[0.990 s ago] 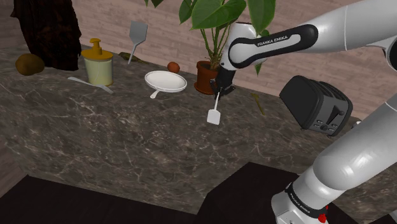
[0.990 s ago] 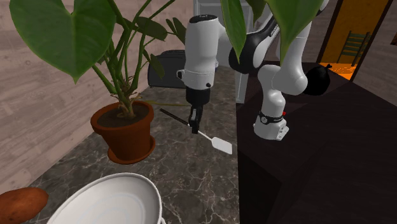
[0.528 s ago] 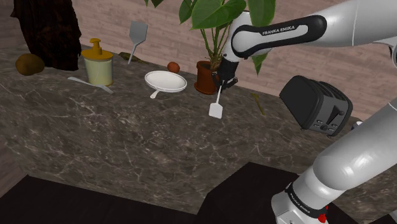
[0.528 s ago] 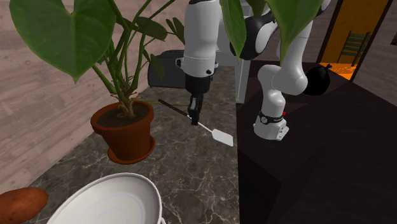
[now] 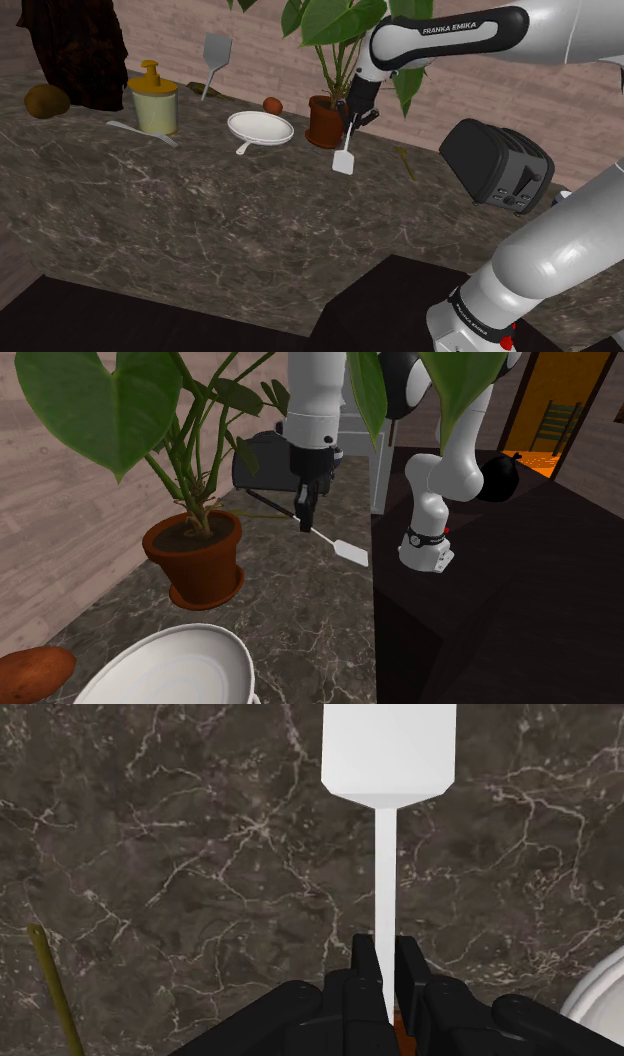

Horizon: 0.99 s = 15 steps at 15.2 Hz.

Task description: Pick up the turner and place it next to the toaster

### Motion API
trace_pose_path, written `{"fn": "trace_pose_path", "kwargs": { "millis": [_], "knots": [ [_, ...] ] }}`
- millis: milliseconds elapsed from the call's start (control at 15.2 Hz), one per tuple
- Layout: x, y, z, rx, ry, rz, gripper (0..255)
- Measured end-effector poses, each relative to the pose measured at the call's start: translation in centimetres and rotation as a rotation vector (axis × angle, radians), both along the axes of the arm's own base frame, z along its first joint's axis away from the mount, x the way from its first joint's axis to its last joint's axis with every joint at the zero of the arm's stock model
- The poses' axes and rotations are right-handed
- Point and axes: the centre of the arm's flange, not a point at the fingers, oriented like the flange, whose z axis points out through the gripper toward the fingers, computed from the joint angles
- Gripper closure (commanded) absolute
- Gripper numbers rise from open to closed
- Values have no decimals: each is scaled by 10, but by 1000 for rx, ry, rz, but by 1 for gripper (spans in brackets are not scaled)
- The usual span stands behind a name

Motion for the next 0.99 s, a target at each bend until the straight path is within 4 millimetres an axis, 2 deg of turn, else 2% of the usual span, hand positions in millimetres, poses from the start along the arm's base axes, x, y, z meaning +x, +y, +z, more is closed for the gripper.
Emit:
{"fn": "trace_pose_path", "kwargs": {
  "millis": [990],
  "knots": [
    [0, 0, 79, 0, 0, 0, 255]
  ]
}}
